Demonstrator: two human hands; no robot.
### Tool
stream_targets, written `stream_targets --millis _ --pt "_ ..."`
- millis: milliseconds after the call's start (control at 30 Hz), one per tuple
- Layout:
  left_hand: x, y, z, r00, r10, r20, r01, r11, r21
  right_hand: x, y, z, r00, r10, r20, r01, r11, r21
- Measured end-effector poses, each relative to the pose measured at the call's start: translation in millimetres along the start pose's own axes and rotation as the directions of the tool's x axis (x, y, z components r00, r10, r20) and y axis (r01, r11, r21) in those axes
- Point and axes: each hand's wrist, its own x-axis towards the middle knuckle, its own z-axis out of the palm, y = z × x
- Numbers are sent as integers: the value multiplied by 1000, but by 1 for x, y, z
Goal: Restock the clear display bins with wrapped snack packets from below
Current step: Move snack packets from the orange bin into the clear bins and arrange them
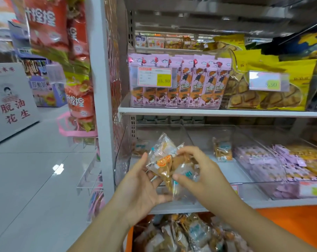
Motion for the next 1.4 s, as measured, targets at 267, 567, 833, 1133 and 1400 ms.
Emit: stream_targets --millis 267,567,833,1133,1400 --pt "11 10 -15 941 312 -130 -251 902 351 8 6 -3 967 252 22 -253 966 54" --pt "14 10 -14 818 565 -107 -274 547 791 14 9 -50 976 200 -86 -210 971 -118" --pt "6 2 -11 839 540 70 -278 314 908 20 -10 -44 976 213 48 -217 972 93" --pt "10 5 -20 823 547 155 -460 481 747 26 -1 -40 972 185 147 -197 978 67" --pt "15 8 -36 862 507 19 -258 405 877 12 44 -8 939 326 113 -336 937 93"
